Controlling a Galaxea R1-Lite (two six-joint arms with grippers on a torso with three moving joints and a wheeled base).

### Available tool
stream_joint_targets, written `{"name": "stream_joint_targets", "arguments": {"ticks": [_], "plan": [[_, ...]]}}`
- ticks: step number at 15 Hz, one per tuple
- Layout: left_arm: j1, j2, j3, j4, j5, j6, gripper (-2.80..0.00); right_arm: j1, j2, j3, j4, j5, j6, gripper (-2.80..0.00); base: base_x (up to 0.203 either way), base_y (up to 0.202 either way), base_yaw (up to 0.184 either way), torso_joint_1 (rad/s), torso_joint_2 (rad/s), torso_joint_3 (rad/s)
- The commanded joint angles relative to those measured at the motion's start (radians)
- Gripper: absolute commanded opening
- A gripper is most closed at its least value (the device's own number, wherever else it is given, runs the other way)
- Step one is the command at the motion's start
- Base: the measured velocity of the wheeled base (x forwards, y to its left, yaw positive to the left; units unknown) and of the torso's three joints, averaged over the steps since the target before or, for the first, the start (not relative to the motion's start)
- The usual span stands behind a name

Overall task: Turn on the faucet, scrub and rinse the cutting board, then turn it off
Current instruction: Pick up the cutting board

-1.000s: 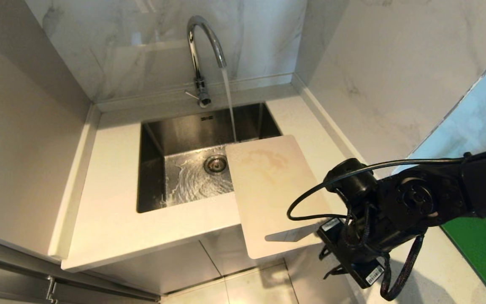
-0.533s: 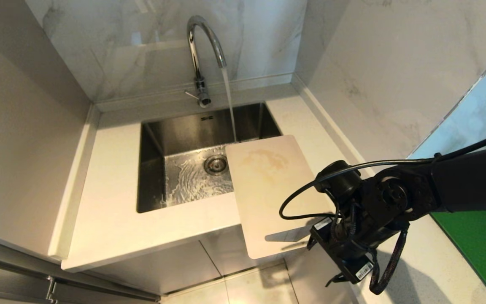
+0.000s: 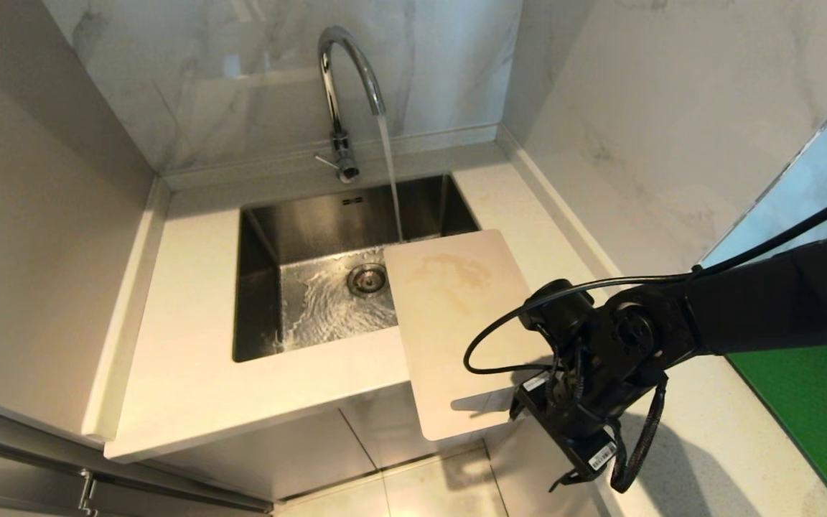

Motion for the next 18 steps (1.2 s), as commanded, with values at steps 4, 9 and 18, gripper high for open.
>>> {"name": "stream_joint_targets", "arguments": {"ticks": [4, 9, 18], "plan": [[0.000, -0.003, 0.002, 0.000, 0.000, -0.001, -2.80, -0.002, 0.057, -0.039, 0.003, 0.000, 0.009, 0.00, 0.000, 0.000, 0.000, 0.000, 0.00, 0.000], [0.000, -0.003, 0.002, 0.000, 0.000, -0.001, -2.80, -0.002, 0.085, -0.065, -0.010, -0.022, 0.009, 0.00, 0.000, 0.000, 0.000, 0.000, 0.00, 0.000], [0.000, -0.003, 0.002, 0.000, 0.000, -0.001, -2.80, -0.009, 0.149, -0.137, -0.015, -0.037, 0.003, 0.00, 0.000, 0.000, 0.000, 0.000, 0.00, 0.000]]}}
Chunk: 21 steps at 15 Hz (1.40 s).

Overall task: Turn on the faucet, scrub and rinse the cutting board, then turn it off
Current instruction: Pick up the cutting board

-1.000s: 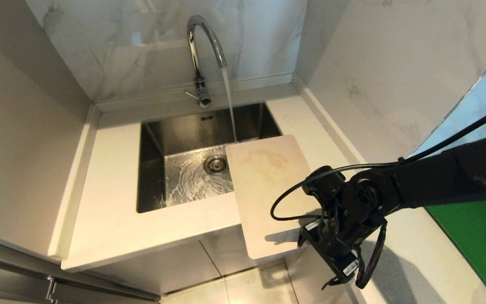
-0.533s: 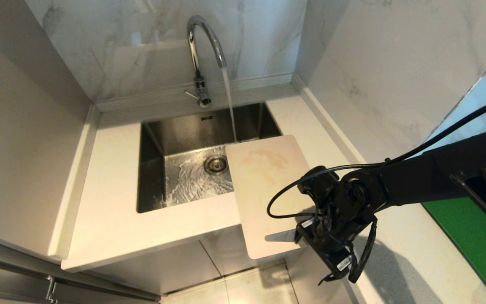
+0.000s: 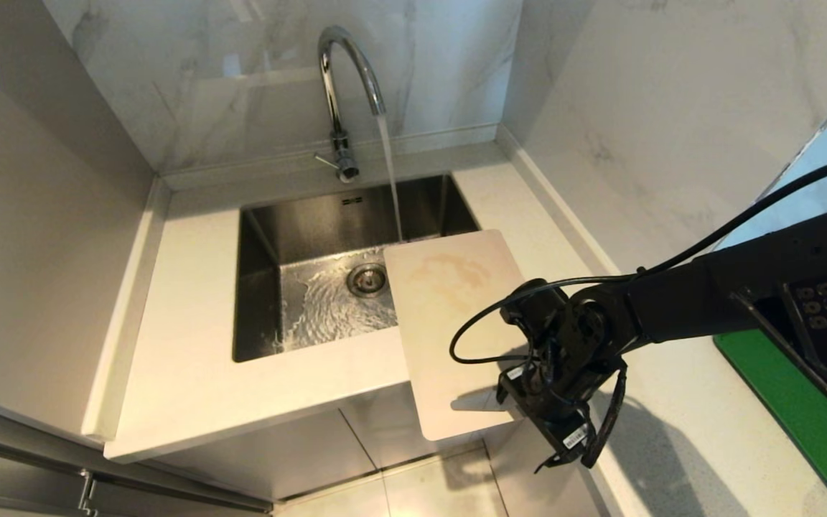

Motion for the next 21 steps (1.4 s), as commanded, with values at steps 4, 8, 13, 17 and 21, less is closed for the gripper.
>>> {"name": "stream_joint_targets", "arguments": {"ticks": [4, 8, 13, 17, 21], "plan": [[0.000, -0.003, 0.002, 0.000, 0.000, 0.001, -2.80, -0.001, 0.035, -0.009, -0.008, -0.004, 0.003, 0.00, 0.000, 0.000, 0.000, 0.000, 0.00, 0.000], [0.000, -0.003, 0.002, 0.000, 0.000, -0.001, -2.80, -0.013, 0.046, -0.012, -0.008, -0.005, 0.003, 0.00, 0.000, 0.000, 0.000, 0.000, 0.00, 0.000], [0.000, -0.003, 0.002, 0.000, 0.000, 0.000, -2.80, -0.021, 0.069, -0.012, -0.029, -0.007, 0.003, 0.00, 0.000, 0.000, 0.000, 0.000, 0.00, 0.000], [0.000, -0.003, 0.002, 0.000, 0.000, 0.000, -2.80, -0.021, 0.108, -0.043, -0.042, -0.050, -0.007, 0.00, 0.000, 0.000, 0.000, 0.000, 0.00, 0.000], [0.000, -0.002, 0.002, 0.000, 0.000, -0.001, -2.80, -0.021, 0.125, -0.052, -0.037, -0.050, -0.007, 0.00, 0.000, 0.000, 0.000, 0.000, 0.00, 0.000]]}}
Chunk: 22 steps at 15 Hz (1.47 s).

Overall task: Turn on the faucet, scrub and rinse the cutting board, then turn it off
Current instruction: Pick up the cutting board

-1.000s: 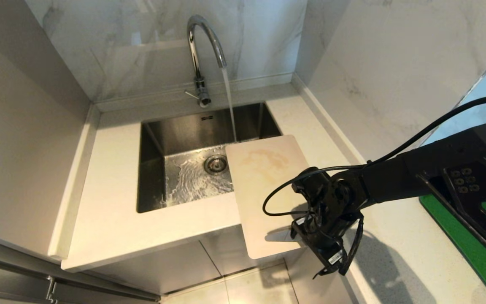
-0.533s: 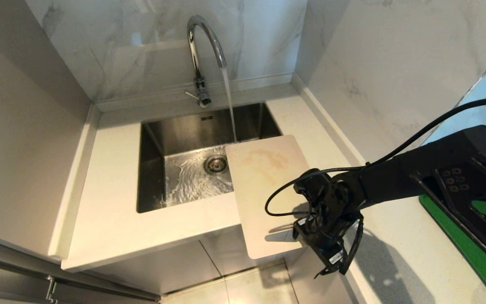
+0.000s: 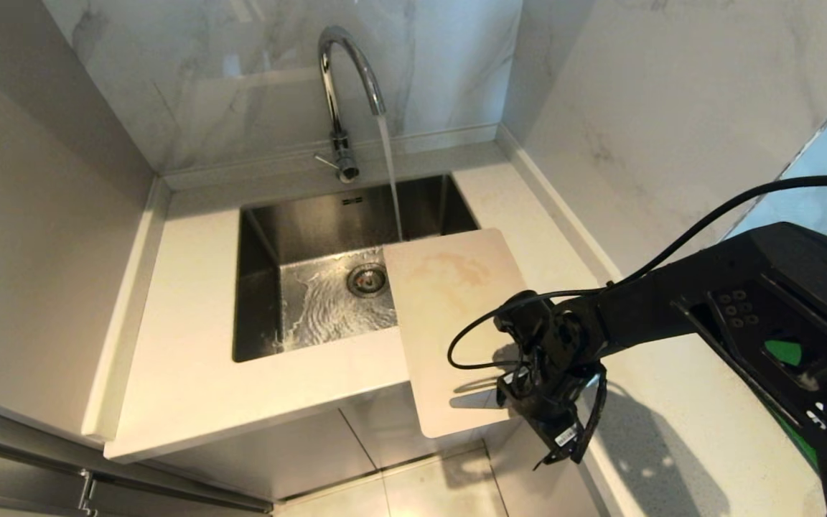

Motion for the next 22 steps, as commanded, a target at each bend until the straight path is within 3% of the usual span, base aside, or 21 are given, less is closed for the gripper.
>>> {"name": "stream_joint_targets", "arguments": {"ticks": [1, 13, 14, 22], "plan": [[0.000, -0.003, 0.002, 0.000, 0.000, -0.001, -2.80, 0.001, 0.020, -0.003, 0.007, 0.001, 0.008, 0.00, 0.000, 0.000, 0.000, 0.000, 0.00, 0.000], [0.000, -0.003, 0.002, 0.000, 0.000, 0.000, -2.80, 0.006, 0.092, -0.042, 0.006, 0.003, 0.005, 0.00, 0.000, 0.000, 0.000, 0.000, 0.00, 0.000], [0.000, -0.002, 0.002, 0.000, 0.000, -0.001, -2.80, 0.005, 0.093, -0.050, 0.007, 0.003, 0.007, -2.80, 0.000, 0.000, 0.000, 0.000, 0.00, 0.000], [0.000, -0.003, 0.002, 0.000, 0.000, -0.001, -2.80, 0.009, 0.090, -0.078, 0.012, 0.000, 0.006, -2.80, 0.000, 0.000, 0.000, 0.000, 0.00, 0.000]]}}
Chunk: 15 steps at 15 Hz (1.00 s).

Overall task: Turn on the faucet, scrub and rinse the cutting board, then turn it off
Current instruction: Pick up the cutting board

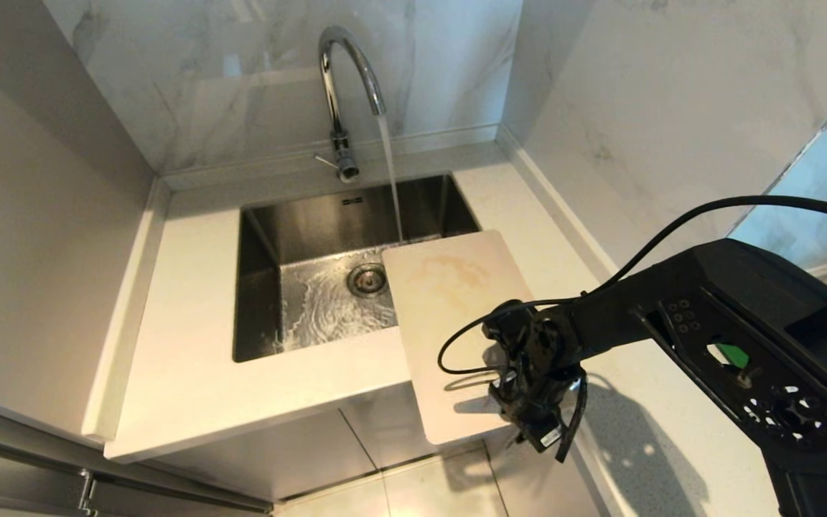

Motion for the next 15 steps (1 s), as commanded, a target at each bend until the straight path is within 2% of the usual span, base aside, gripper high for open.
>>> {"name": "stream_joint_targets", "arguments": {"ticks": [1, 9, 15], "plan": [[0.000, -0.004, 0.002, 0.000, 0.000, -0.001, -2.80, 0.001, -0.005, -0.004, 0.003, 0.000, -0.005, -2.80, 0.000, 0.000, 0.000, 0.000, 0.00, 0.000], [0.000, -0.004, 0.002, 0.000, 0.000, -0.001, -2.80, 0.011, -0.074, -0.003, 0.028, -0.003, -0.003, -2.80, 0.000, 0.000, 0.000, 0.000, 0.00, 0.000], [0.000, -0.004, 0.002, 0.000, 0.000, 0.001, -2.80, 0.015, -0.251, -0.003, 0.115, -0.004, -0.002, -2.80, 0.000, 0.000, 0.000, 0.000, 0.00, 0.000]]}}
